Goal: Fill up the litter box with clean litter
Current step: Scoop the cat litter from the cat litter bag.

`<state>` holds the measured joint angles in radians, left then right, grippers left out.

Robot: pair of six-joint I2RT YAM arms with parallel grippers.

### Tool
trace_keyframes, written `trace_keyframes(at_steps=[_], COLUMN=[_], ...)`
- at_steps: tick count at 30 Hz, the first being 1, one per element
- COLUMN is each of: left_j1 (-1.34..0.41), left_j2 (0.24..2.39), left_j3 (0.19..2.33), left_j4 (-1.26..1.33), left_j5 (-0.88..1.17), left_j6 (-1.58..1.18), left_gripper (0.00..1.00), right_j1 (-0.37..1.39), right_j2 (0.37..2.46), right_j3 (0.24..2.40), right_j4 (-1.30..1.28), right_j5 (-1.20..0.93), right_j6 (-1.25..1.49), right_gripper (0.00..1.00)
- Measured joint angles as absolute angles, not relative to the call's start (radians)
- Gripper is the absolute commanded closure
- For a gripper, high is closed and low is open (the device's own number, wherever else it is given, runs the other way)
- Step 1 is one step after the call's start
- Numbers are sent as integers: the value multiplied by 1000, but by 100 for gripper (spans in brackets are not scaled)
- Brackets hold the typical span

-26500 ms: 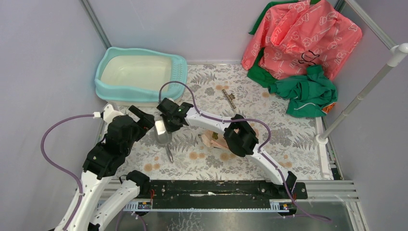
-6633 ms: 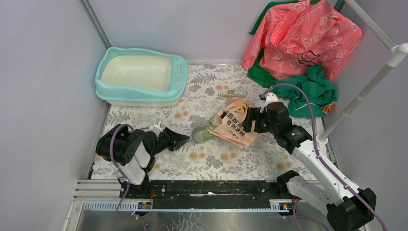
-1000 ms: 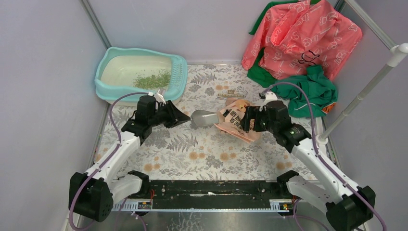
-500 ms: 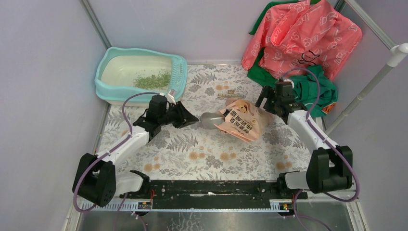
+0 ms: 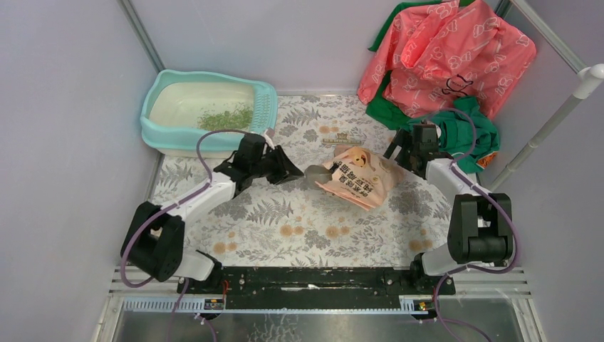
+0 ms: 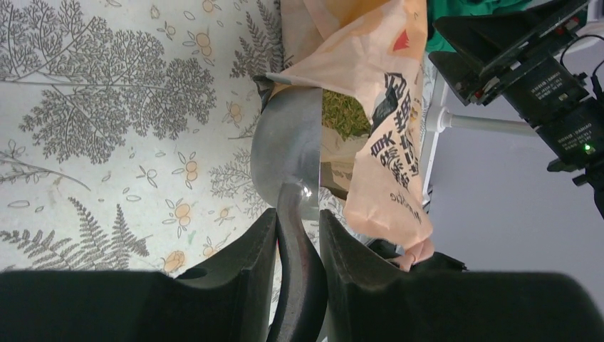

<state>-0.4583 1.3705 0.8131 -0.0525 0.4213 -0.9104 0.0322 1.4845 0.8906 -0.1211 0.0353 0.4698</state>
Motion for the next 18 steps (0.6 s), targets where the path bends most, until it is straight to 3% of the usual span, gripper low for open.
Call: trace_keyframes(at_steps=[10, 18], left_j1=[-478, -591], left_j2=[1525, 1602], left_j3=[993, 1061], left_j4=[-170, -168], left_j5=[398, 309], left_j6=[-903, -926], left_gripper=[100, 100], right_j1=[30, 30], right_j2=[1543, 1554], right_j3=[886, 851], right_j4=[-58, -4], right_j5=[41, 31], right_j6=[476, 495], right_gripper=[0, 1])
